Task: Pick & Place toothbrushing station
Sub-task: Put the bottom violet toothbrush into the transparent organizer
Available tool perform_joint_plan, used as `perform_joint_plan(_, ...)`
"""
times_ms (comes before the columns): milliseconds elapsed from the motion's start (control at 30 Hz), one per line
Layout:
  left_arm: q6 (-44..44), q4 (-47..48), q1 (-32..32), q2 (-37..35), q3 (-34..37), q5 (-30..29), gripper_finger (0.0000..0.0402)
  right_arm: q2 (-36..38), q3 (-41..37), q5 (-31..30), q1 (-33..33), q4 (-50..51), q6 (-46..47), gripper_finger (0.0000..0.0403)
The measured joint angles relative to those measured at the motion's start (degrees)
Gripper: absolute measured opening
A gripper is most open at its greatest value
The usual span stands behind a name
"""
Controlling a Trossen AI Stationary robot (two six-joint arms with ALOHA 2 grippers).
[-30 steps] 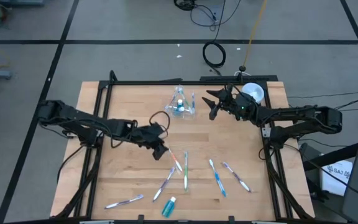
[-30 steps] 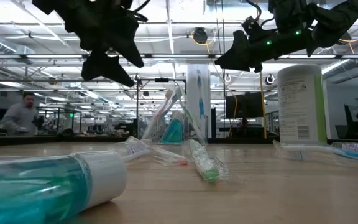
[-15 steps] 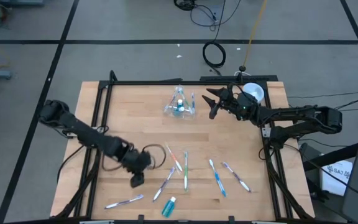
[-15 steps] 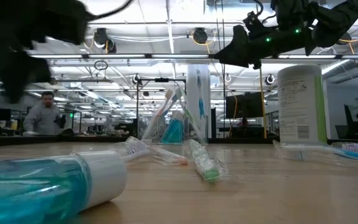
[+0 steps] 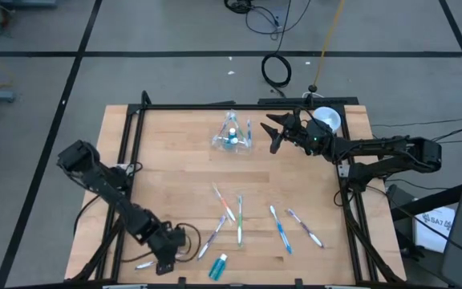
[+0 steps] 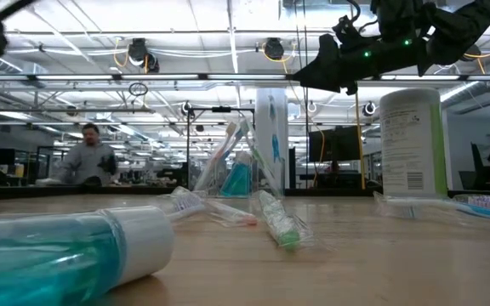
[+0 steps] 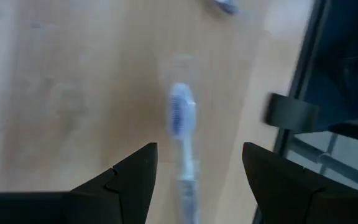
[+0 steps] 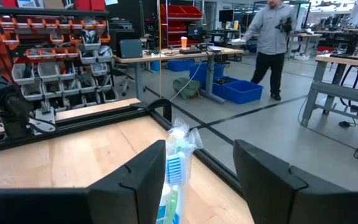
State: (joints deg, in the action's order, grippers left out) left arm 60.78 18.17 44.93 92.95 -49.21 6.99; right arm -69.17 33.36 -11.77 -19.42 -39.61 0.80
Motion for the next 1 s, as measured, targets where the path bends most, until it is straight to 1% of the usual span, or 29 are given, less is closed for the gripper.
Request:
perform_joint_plan(100, 2.28, -2.42, 1.71, 2.00, -0.07, -2.77, 0.0243, -0.02, 0.00, 0.02, 0.00, 0.02, 0.00, 0.0180)
perform_joint_plan(167, 3.46, -1.99, 2.69, 3.47, -0.07, -3.06, 0.0244, -0.02, 0.00, 0.02, 0.00, 0.42, 0.02, 0.0180)
perform_joint_plan(300, 2.96, -0.86, 4.54, 5.38, -0.34, -4.15, 0.0243, -0.02, 0.00, 0.02, 0.00, 1.71, 0.00, 0.0180)
perform_joint_plan(433, 2.31, 0.34, 5.84, 6.03, -0.35, -7.39, 0.0243, -0.02, 0.00, 0.04, 0.02, 1.71, -0.08, 0.0180)
perform_joint_plan(533, 1.63, 1.00, 6.40, 6.11, -0.33, -8.79, 0.0232, -0.02, 0.00, 0.03, 0.02, 1.53, -0.14, 0.0180)
perform_joint_plan(667, 1.05, 1.50, 6.97, 6.20, -0.22, -9.49, 0.0183, -0.02, 0.00, 0.04, 0.01, 1.29, -0.09, 0.0180)
perform_joint_plan(900, 0.62, 2.87, 6.58, 6.22, -0.13, -9.80, 0.0065, -0.02, 0.00, 0.02, 0.00, 1.27, -0.15, 0.0180)
perform_joint_plan(1000, 0.64, 3.23, 5.62, 6.00, -0.12, -8.63, 0.0017, -0.02, 0.00, 0.04, 0.02, 1.27, -0.17, 0.0180)
